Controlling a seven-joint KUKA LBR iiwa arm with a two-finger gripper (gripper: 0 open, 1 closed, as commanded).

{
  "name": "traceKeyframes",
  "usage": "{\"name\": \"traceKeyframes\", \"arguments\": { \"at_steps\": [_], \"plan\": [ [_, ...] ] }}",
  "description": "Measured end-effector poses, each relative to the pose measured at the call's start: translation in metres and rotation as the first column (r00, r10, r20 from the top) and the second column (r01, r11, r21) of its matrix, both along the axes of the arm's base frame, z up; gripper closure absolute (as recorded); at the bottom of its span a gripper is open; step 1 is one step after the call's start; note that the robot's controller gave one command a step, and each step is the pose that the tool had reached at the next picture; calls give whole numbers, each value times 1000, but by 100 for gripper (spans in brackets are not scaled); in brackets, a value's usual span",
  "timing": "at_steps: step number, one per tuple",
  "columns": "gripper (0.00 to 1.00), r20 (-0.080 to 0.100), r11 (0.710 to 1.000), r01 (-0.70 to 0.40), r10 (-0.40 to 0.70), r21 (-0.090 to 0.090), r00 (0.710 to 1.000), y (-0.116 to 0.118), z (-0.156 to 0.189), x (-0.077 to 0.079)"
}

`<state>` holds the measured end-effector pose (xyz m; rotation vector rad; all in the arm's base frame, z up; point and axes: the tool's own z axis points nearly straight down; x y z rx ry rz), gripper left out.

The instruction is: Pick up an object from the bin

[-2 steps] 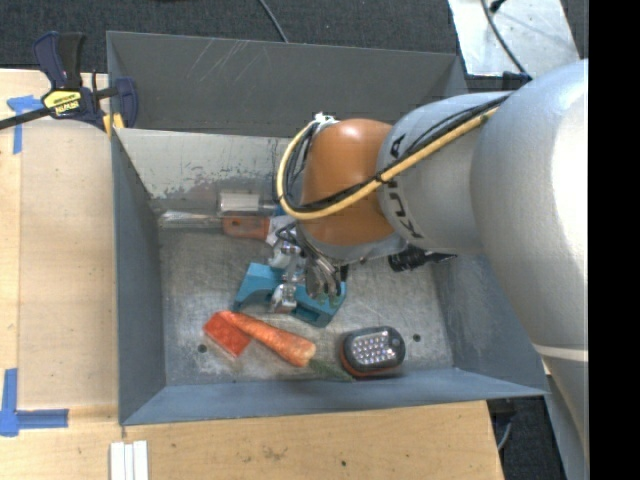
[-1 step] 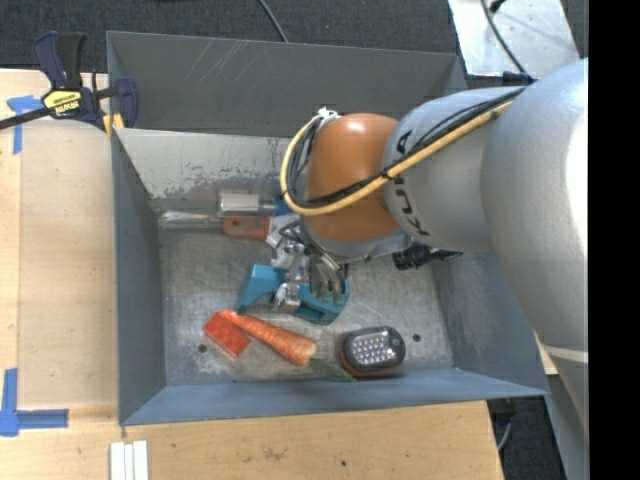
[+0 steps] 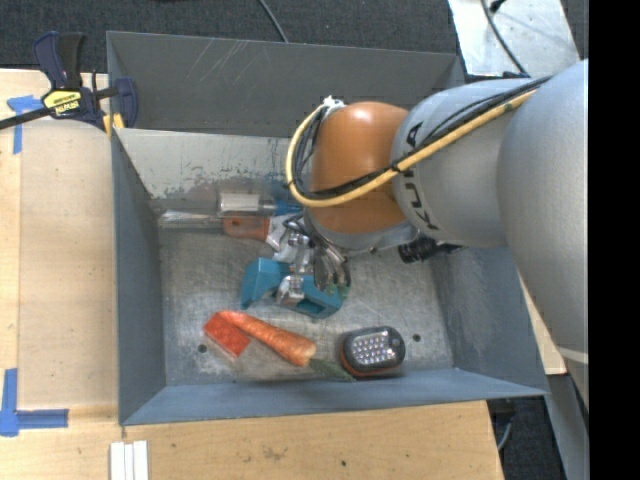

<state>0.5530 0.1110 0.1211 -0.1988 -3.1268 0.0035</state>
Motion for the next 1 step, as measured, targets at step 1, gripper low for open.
{"name": "traceKeyframes", "arguments": {
  "at_steps": [1],
  "plan": [
    [100,8,1000,0,0,1,1000,0,13,1]
  ]
}}
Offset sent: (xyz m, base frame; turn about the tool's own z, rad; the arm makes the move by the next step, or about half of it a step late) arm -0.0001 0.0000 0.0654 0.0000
